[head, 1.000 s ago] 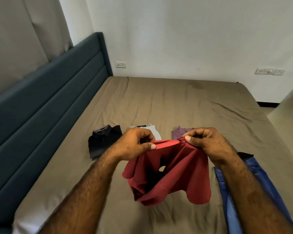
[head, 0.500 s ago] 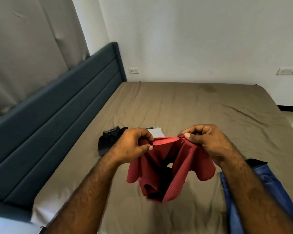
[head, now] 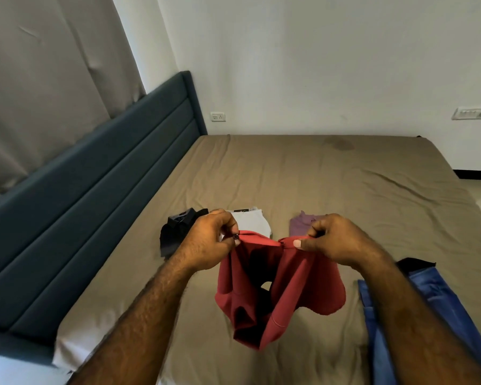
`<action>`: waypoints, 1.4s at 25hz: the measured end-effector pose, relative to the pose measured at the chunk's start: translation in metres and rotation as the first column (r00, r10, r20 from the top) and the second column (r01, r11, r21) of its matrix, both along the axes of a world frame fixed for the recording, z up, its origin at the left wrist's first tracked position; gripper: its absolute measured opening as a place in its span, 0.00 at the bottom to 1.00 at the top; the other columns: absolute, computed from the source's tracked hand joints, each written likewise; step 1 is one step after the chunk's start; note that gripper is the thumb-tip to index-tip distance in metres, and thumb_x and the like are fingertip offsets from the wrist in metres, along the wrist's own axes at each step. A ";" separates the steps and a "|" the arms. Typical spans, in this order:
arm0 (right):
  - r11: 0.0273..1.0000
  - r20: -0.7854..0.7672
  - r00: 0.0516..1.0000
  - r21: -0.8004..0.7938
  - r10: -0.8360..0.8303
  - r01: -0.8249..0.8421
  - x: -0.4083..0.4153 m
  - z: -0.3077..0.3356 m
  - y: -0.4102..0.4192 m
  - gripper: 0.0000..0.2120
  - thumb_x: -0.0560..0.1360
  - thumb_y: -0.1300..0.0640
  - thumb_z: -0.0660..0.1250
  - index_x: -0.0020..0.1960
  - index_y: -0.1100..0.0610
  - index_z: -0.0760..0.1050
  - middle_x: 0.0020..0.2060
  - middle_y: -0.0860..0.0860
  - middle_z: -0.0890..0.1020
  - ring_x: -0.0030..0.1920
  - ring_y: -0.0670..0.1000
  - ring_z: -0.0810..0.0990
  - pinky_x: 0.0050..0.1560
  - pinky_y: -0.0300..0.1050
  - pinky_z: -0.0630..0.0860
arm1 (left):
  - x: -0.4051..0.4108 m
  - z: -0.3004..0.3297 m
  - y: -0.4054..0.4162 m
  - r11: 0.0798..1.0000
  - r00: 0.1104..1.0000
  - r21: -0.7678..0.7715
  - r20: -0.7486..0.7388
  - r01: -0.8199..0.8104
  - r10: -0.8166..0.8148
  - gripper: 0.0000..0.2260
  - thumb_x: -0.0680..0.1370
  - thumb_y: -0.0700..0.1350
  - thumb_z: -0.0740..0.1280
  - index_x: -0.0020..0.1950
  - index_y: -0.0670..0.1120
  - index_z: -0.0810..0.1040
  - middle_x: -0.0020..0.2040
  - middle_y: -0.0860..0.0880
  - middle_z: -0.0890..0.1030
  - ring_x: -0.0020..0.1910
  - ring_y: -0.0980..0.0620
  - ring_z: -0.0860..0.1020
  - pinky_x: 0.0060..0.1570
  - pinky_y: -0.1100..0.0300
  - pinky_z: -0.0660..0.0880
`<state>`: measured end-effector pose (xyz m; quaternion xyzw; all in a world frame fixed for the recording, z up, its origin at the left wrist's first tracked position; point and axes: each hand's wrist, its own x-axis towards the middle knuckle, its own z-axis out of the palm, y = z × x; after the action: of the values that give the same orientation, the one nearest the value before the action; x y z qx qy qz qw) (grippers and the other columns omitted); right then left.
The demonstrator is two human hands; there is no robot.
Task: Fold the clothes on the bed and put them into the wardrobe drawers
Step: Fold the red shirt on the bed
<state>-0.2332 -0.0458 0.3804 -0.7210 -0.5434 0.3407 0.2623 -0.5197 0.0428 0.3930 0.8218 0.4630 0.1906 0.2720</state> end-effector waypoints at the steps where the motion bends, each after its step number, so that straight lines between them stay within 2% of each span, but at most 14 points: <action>1: 1.000 -0.185 0.983 -0.011 -0.015 0.014 0.003 -0.002 -0.001 0.20 0.71 0.48 0.82 0.41 0.65 0.81 0.32 0.55 0.80 0.31 0.48 0.74 0.34 0.42 0.72 | -0.001 -0.002 0.001 0.999 1.000 -0.021 0.019 -0.024 0.024 0.10 0.75 0.39 0.77 0.45 0.53 0.79 0.47 0.56 0.80 0.45 0.57 0.79 0.46 0.62 0.76; 4: 0.999 -0.592 0.806 -0.035 0.011 -0.040 0.009 -0.006 -0.005 0.28 0.68 0.44 0.83 0.44 0.70 0.78 0.37 0.58 0.75 0.35 0.51 0.71 0.38 0.42 0.71 | -0.007 -0.001 0.004 0.995 0.996 0.044 0.003 -0.088 0.088 0.09 0.75 0.42 0.78 0.44 0.52 0.79 0.47 0.54 0.77 0.44 0.58 0.76 0.43 0.65 0.70; 6: 0.995 -0.734 0.676 -0.005 0.065 -0.102 0.013 -0.009 -0.005 0.20 0.72 0.50 0.80 0.49 0.66 0.81 0.40 0.57 0.79 0.38 0.50 0.77 0.44 0.42 0.75 | -0.010 0.002 0.005 0.994 0.996 0.074 -0.011 -0.082 0.083 0.09 0.75 0.42 0.77 0.44 0.52 0.78 0.46 0.55 0.76 0.43 0.58 0.74 0.43 0.64 0.70; 8: 0.987 -0.786 0.608 0.015 0.110 -0.160 0.013 -0.010 -0.002 0.18 0.72 0.56 0.80 0.54 0.68 0.81 0.44 0.58 0.81 0.41 0.50 0.81 0.47 0.42 0.79 | -0.012 0.003 0.004 0.998 0.994 -0.045 0.095 -0.042 0.046 0.08 0.76 0.41 0.76 0.45 0.50 0.78 0.44 0.53 0.80 0.41 0.55 0.76 0.43 0.58 0.76; 10: 0.984 -0.746 0.655 0.000 0.119 -0.178 0.006 -0.011 0.003 0.18 0.73 0.58 0.79 0.54 0.70 0.81 0.42 0.58 0.82 0.40 0.49 0.81 0.45 0.41 0.80 | -0.020 0.003 0.004 0.972 0.939 -0.233 0.332 -0.007 0.086 0.06 0.78 0.38 0.75 0.49 0.43 0.78 0.43 0.47 0.81 0.40 0.50 0.77 0.41 0.55 0.78; 12: 0.985 -0.683 0.723 -0.034 0.102 -0.171 -0.002 -0.009 0.005 0.14 0.73 0.57 0.75 0.50 0.68 0.82 0.39 0.55 0.81 0.37 0.47 0.79 0.41 0.38 0.78 | -0.025 0.006 0.003 0.938 0.884 -0.346 0.431 -0.023 0.180 0.05 0.80 0.35 0.73 0.52 0.38 0.77 0.44 0.44 0.81 0.41 0.48 0.77 0.37 0.58 0.76; 14: 0.981 -0.628 0.772 -0.068 0.099 -0.182 -0.007 -0.007 0.005 0.09 0.77 0.57 0.73 0.44 0.64 0.82 0.36 0.53 0.80 0.34 0.45 0.77 0.37 0.36 0.75 | -0.028 0.008 0.003 0.937 0.912 -0.335 0.347 -0.097 0.218 0.03 0.80 0.36 0.73 0.52 0.42 0.81 0.44 0.47 0.84 0.41 0.50 0.79 0.38 0.61 0.76; 17: 0.980 -0.503 0.858 -0.100 0.100 -0.173 -0.008 -0.007 0.006 0.16 0.78 0.52 0.74 0.44 0.65 0.81 0.35 0.55 0.78 0.34 0.50 0.73 0.37 0.40 0.71 | -0.028 0.003 0.002 0.960 0.964 -0.128 0.053 -0.251 0.259 0.03 0.79 0.43 0.75 0.48 0.50 0.85 0.42 0.54 0.85 0.41 0.57 0.82 0.42 0.64 0.77; 20: 0.988 -0.585 0.809 -0.087 0.051 -0.125 -0.006 -0.011 0.006 0.10 0.76 0.53 0.74 0.42 0.59 0.83 0.36 0.54 0.79 0.34 0.49 0.74 0.40 0.44 0.71 | -0.027 -0.008 0.001 0.942 0.943 -0.210 0.152 -0.263 0.298 0.03 0.77 0.44 0.77 0.45 0.48 0.86 0.41 0.52 0.86 0.40 0.56 0.82 0.43 0.61 0.78; 24: 0.992 -0.620 0.784 -0.078 0.032 -0.103 0.004 -0.018 0.003 0.03 0.78 0.64 0.72 0.48 0.60 0.85 0.41 0.55 0.82 0.41 0.51 0.77 0.47 0.48 0.72 | -0.027 -0.010 0.003 0.893 0.879 -0.446 0.398 -0.062 0.261 0.05 0.78 0.39 0.76 0.49 0.38 0.84 0.42 0.42 0.82 0.40 0.50 0.77 0.41 0.61 0.73; 27: 0.994 -0.580 0.814 -0.105 -0.027 -0.041 0.008 -0.017 0.001 0.02 0.76 0.64 0.74 0.45 0.61 0.85 0.38 0.55 0.83 0.38 0.50 0.78 0.40 0.45 0.72 | -0.023 -0.009 0.003 0.853 0.835 -0.521 0.457 -0.028 0.307 0.02 0.78 0.38 0.74 0.48 0.40 0.83 0.40 0.46 0.81 0.36 0.55 0.77 0.38 0.65 0.73; 30: 0.993 -0.581 0.811 -0.119 -0.070 0.001 0.010 -0.015 -0.001 0.02 0.74 0.62 0.76 0.42 0.60 0.85 0.36 0.56 0.82 0.35 0.51 0.77 0.36 0.45 0.71 | -0.013 -0.013 -0.002 0.770 0.741 -0.636 0.537 0.041 0.404 0.01 0.78 0.36 0.73 0.48 0.40 0.84 0.42 0.45 0.83 0.39 0.53 0.81 0.42 0.62 0.78; 33: 0.992 -0.538 0.836 -0.114 -0.108 0.055 0.014 -0.015 -0.001 0.10 0.73 0.60 0.78 0.45 0.67 0.84 0.35 0.58 0.82 0.34 0.52 0.78 0.36 0.45 0.73 | 0.003 -0.023 -0.008 0.720 0.722 -0.693 0.499 0.001 0.480 0.04 0.78 0.35 0.72 0.45 0.40 0.85 0.40 0.44 0.83 0.37 0.51 0.81 0.42 0.59 0.79; 35: 0.990 -0.575 0.806 -0.091 -0.137 0.104 0.010 -0.014 -0.001 0.09 0.75 0.60 0.77 0.47 0.67 0.84 0.37 0.57 0.83 0.34 0.51 0.80 0.35 0.43 0.75 | 0.015 -0.027 -0.015 0.702 0.688 -0.712 0.510 0.002 0.516 0.04 0.79 0.34 0.71 0.45 0.39 0.85 0.37 0.44 0.83 0.35 0.51 0.80 0.40 0.60 0.80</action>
<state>-0.2233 -0.0465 0.3666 -0.6229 -0.3812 0.5414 0.4166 -0.5047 0.0275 0.3656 0.4604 0.4855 0.3381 0.6618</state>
